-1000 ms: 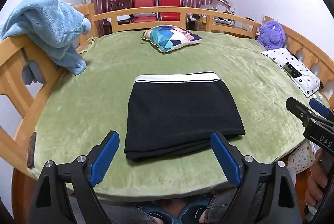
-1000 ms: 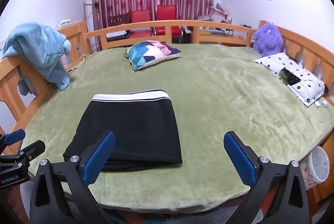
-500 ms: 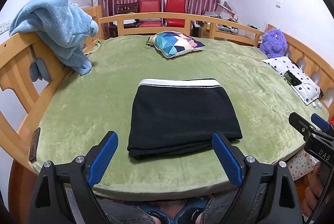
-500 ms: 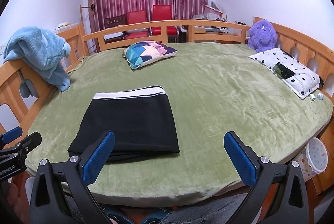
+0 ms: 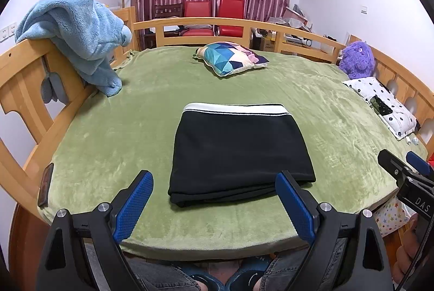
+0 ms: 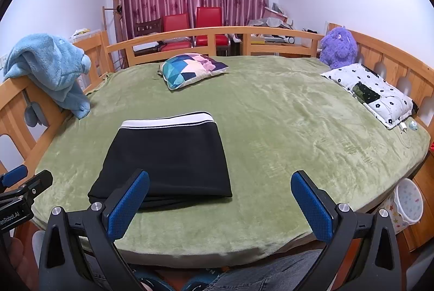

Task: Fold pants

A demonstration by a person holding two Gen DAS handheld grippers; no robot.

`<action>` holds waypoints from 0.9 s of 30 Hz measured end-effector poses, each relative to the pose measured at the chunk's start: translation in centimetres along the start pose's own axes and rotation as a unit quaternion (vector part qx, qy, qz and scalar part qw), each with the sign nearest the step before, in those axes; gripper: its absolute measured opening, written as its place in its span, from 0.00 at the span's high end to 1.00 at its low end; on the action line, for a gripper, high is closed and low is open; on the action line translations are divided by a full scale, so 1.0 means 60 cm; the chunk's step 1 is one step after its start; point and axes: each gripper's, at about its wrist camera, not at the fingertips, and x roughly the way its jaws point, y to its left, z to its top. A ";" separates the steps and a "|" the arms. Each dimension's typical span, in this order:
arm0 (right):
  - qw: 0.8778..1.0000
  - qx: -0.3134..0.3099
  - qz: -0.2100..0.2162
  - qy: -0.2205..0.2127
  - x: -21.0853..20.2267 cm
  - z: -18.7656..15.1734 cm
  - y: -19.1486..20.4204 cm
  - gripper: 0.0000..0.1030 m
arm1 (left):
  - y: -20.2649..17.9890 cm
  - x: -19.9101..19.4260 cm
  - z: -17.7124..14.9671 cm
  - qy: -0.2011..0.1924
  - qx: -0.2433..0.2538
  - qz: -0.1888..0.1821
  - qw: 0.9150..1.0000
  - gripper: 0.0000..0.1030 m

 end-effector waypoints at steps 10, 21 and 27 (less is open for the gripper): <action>1.000 -0.002 0.005 -0.003 -0.008 0.002 0.004 0.01 | -0.001 -0.003 0.000 -0.002 -0.001 0.001 1.000 0.11; 1.000 -0.004 0.004 -0.004 -0.010 0.005 0.004 0.01 | -0.002 -0.008 0.000 -0.003 -0.005 0.000 1.000 0.11; 1.000 -0.002 0.003 -0.004 -0.012 0.004 0.006 0.01 | -0.002 -0.011 -0.001 -0.004 -0.007 0.000 1.000 0.11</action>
